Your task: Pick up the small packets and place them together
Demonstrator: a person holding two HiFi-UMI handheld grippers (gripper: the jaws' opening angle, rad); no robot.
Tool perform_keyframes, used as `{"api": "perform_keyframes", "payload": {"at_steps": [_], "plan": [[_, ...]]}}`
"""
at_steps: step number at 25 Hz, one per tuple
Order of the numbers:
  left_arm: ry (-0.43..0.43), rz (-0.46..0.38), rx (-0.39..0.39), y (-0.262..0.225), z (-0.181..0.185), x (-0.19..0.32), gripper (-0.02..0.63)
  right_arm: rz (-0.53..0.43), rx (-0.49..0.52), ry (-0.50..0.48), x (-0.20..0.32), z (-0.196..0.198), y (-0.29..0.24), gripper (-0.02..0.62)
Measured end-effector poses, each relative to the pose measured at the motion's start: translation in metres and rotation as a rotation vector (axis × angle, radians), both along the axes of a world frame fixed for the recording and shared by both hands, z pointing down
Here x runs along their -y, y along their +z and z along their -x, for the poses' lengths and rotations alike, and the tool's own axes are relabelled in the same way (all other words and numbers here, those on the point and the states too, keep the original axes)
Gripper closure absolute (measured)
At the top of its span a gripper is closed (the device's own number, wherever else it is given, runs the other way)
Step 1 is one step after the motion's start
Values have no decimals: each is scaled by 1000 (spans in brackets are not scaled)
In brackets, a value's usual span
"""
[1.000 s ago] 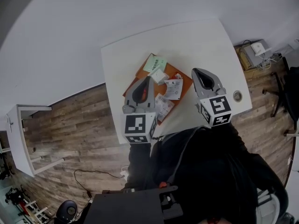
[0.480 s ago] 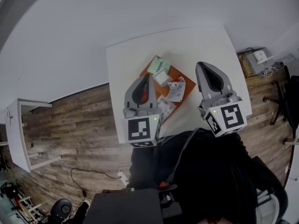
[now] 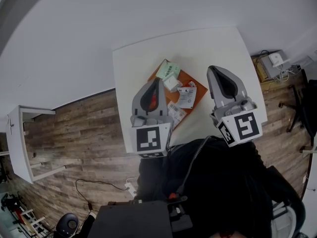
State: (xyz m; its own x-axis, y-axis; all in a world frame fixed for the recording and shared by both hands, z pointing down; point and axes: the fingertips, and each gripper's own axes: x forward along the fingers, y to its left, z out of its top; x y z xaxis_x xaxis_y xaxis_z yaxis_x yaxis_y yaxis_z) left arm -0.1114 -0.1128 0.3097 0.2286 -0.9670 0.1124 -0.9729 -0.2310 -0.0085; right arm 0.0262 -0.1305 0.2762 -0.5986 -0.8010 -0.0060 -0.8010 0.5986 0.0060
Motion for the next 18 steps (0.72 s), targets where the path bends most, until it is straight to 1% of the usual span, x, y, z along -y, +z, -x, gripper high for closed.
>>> {"api": "perform_keyframes", "payload": {"at_steps": [9,18], "plan": [[12,-6,6,-2,-1,1,606,14,12,22,3,-6,1,600],[25,-7,26,-1,-3,4,606,13,11,19,7,-6,3,600]]}}
